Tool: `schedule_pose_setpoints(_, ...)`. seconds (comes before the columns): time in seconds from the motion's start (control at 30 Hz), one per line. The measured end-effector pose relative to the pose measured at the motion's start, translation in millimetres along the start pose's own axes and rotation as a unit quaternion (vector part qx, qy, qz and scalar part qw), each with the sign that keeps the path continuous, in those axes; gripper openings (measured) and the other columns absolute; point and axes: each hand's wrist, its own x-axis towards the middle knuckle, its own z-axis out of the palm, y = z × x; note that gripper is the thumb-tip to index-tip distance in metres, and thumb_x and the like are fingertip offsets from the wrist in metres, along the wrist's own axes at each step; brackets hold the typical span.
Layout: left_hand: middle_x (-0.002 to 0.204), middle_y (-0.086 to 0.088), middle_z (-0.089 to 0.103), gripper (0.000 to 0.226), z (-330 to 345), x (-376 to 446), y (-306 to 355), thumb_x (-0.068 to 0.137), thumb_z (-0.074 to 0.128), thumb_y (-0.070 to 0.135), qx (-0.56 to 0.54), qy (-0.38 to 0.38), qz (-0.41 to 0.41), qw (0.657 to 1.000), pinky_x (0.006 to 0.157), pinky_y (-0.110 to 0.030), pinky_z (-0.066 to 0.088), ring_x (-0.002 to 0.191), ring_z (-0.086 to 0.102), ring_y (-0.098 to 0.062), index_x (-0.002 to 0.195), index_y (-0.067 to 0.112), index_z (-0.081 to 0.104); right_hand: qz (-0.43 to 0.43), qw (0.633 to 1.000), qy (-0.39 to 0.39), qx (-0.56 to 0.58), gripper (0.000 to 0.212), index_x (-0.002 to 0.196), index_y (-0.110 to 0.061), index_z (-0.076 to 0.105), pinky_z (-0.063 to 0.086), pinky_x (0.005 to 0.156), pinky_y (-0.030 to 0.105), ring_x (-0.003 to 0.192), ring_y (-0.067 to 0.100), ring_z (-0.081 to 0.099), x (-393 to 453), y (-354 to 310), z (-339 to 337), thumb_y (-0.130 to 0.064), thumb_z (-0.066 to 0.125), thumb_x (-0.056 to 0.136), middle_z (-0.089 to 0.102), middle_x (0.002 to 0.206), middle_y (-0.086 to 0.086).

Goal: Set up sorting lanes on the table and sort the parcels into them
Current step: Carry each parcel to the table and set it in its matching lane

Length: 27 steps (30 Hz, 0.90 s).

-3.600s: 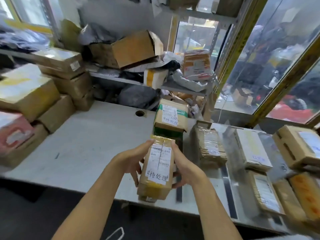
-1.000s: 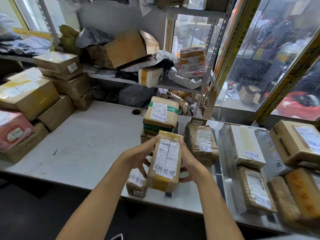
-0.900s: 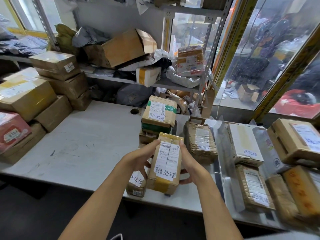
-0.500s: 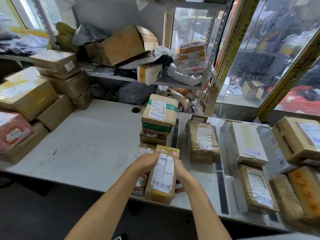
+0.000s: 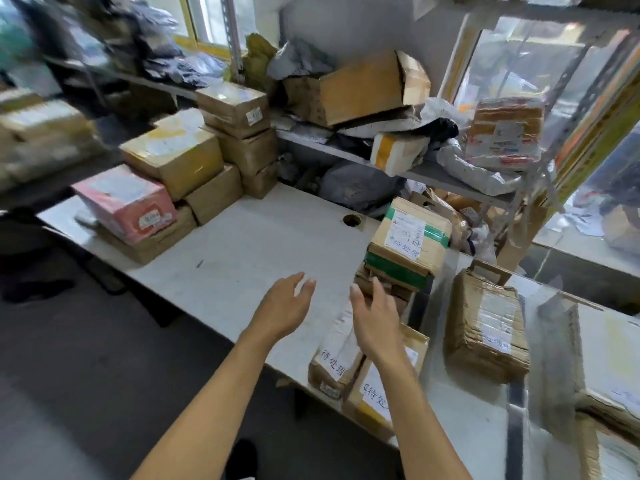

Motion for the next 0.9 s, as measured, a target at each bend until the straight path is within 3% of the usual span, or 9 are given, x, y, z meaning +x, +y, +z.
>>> schedule_pose_setpoints(0.13, 0.168, 0.005, 0.005, 0.063, -76.1, 17.6, -53.9, 0.101, 0.029, 0.061, 0.058, 0.106, -0.044, 0.992, 0.123, -0.052, 0.016, 0.153, 0.007, -0.025, 0.158, 0.035, 0.02, -0.104, 0.988, -0.075, -0.088, 0.074, 0.164, -0.034, 0.005, 0.01, 0.126, 0.048, 0.158, 0.026, 0.0, 15.6, -74.4, 69.4, -0.067, 0.029, 0.101, 0.003, 0.172, 0.004)
schedule_pose_setpoints(0.3, 0.167, 0.011, -0.012, 0.066, -186.9, 40.8, -130.2, 0.102, 0.032, 0.058, 0.05, 0.198, -0.091, 0.975, 0.124, -0.053, 0.009, 0.154, -0.006, -0.025, 0.159, 0.035, 0.011, -0.184, 0.955, -0.125, -0.194, 0.077, 0.163, -0.036, -0.006, -0.007, 0.125, 0.045, 0.156, 0.027, -0.019, 29.7, -170.9, 171.9, -0.07, 0.023, 0.1, -0.021, 0.17, 0.005)
schedule_pose_setpoints(0.53, 0.167, 0.011, -0.009, 0.067, -327.3, 69.5, -219.4, 0.101, 0.035, 0.059, 0.004, 0.258, -0.133, 0.957, 0.124, -0.051, 0.009, 0.153, -0.011, -0.02, 0.159, 0.036, 0.012, -0.242, 0.931, -0.152, -0.226, 0.08, 0.163, -0.036, -0.007, -0.006, 0.125, 0.045, 0.156, 0.028, -0.019, 51.5, -284.0, 307.9, -0.075, 0.022, 0.098, -0.018, 0.17, 0.006)
schedule_pose_setpoints(0.77, 0.167, 0.013, -0.007, 0.063, -406.1, 105.1, -275.1, 0.101, 0.037, 0.056, -0.023, 0.274, -0.162, 0.948, 0.124, -0.045, 0.007, 0.153, -0.01, -0.016, 0.158, 0.037, 0.017, -0.309, 0.905, -0.17, -0.237, 0.076, 0.164, -0.03, 0.0, -0.004, 0.127, 0.047, 0.157, 0.029, -0.014, 71.2, -372.3, 386.8, -0.067, 0.023, 0.102, -0.009, 0.171, 0.011)
schedule_pose_setpoints(0.9, 0.167, 0.016, -0.008, 0.062, -446.4, 146.9, -300.6, 0.102, 0.037, 0.055, -0.039, 0.277, -0.17, 0.945, 0.124, -0.046, 0.007, 0.152, -0.013, -0.013, 0.158, 0.038, 0.017, -0.315, 0.9, -0.201, -0.226, 0.078, 0.164, -0.031, -0.002, -0.007, 0.127, 0.044, 0.157, 0.027, -0.015, 103.8, -416.4, 437.3, -0.068, 0.024, 0.101, -0.013, 0.171, 0.009)
